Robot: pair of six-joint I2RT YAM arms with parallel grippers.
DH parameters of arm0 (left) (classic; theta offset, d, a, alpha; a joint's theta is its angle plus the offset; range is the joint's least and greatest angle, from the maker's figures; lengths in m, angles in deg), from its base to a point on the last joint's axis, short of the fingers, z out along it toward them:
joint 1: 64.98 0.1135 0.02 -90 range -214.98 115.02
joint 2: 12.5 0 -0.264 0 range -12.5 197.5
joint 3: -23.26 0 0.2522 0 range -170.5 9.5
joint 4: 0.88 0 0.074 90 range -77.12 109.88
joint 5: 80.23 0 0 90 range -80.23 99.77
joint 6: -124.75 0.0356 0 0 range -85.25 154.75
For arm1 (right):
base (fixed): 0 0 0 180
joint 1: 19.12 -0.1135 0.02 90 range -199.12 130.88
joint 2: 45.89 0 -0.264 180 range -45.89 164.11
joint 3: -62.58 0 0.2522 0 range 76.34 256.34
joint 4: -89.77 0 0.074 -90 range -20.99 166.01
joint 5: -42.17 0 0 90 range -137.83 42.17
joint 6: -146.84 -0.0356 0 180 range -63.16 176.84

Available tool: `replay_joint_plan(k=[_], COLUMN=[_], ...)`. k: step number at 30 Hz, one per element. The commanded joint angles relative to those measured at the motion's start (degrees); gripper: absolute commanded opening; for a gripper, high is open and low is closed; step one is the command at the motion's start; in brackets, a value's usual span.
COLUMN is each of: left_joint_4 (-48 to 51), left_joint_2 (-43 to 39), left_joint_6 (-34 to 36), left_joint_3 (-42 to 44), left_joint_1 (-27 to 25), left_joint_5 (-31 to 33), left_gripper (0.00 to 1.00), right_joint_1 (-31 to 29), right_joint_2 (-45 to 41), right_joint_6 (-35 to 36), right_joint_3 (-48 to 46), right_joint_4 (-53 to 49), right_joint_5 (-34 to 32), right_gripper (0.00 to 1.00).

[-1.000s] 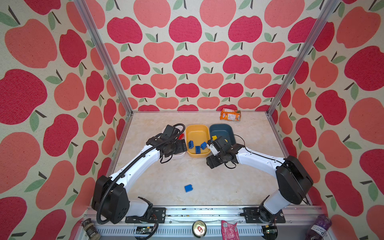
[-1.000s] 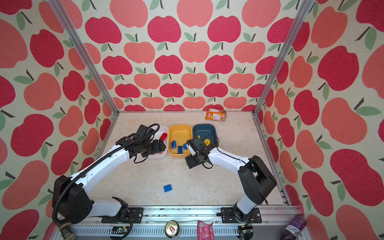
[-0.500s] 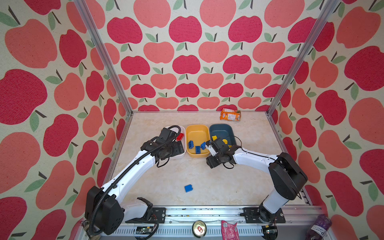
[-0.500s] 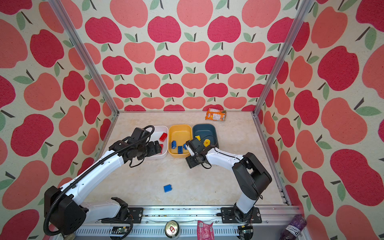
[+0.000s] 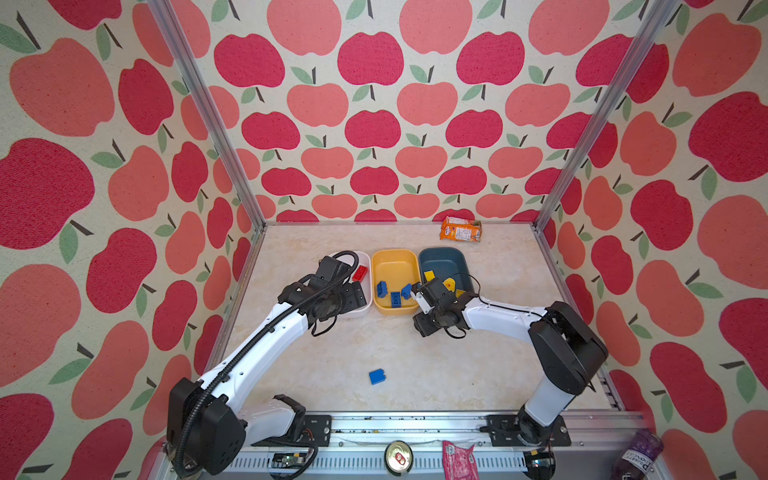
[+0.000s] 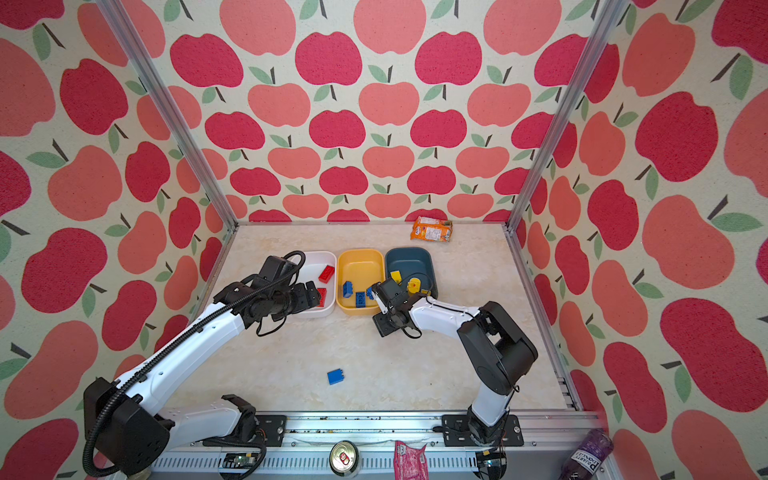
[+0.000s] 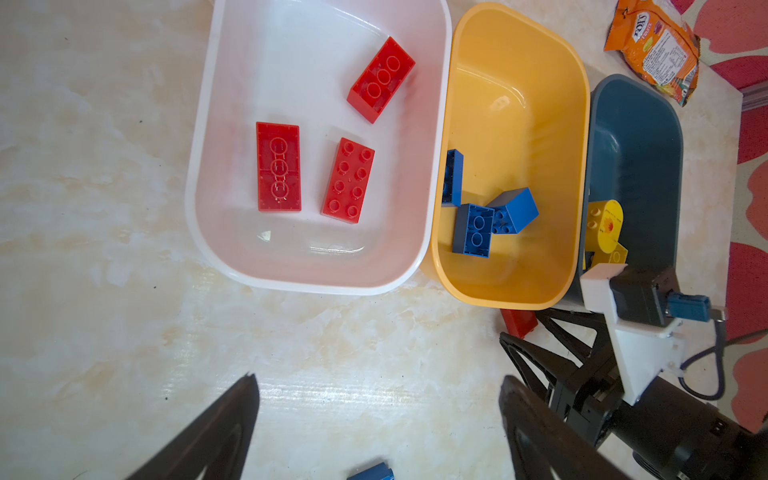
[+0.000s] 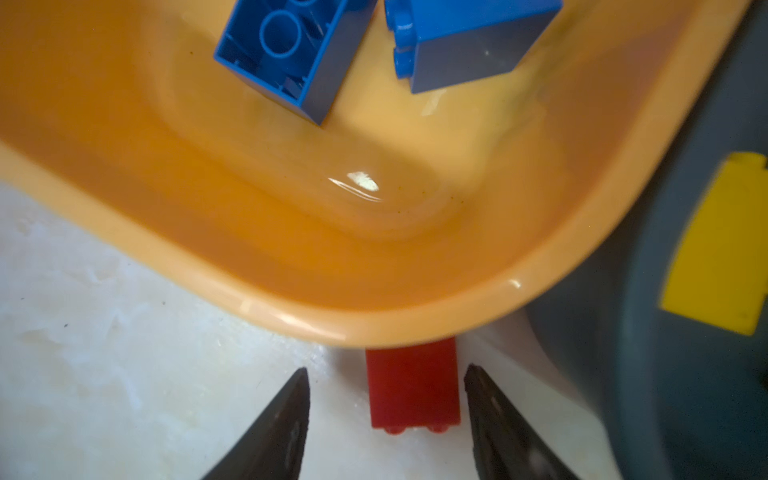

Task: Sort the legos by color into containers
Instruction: 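Grasp the small red brick with the right gripper and lift it toward the white tray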

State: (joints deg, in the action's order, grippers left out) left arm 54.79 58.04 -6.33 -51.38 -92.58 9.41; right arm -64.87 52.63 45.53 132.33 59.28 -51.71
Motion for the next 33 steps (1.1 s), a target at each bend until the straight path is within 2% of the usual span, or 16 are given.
replay_joint_plan(k=[1, 8, 21, 33], left_joint_4=[1.9, 1.7, 1.9, 1.1], left_joint_2=[-0.7, -0.8, -1.2, -0.8], left_joint_6=[-0.2, -0.4, -0.7, -0.9], left_joint_3=[0.2, 0.2, 0.5, 0.7], left_joint_1=[0.4, 0.4, 0.5, 0.5], left_joint_5=[1.5, 1.8, 2.0, 1.9], left_gripper=[0.93, 0.93, 0.93, 0.93], right_joint_1=[-0.3, -0.3, -0.3, -1.4], right_joint_2=[1.3, 2.4, 1.9, -3.5], right_joint_6=[1.4, 1.7, 0.9, -0.4], right_joint_3=[-0.4, 0.2, -0.6, -1.0], right_joint_4=[0.6, 0.3, -0.5, -3.3], right_joint_5=[-1.0, -1.0, -2.3, -2.7], right_gripper=[0.62, 0.61, 0.37, 0.31])
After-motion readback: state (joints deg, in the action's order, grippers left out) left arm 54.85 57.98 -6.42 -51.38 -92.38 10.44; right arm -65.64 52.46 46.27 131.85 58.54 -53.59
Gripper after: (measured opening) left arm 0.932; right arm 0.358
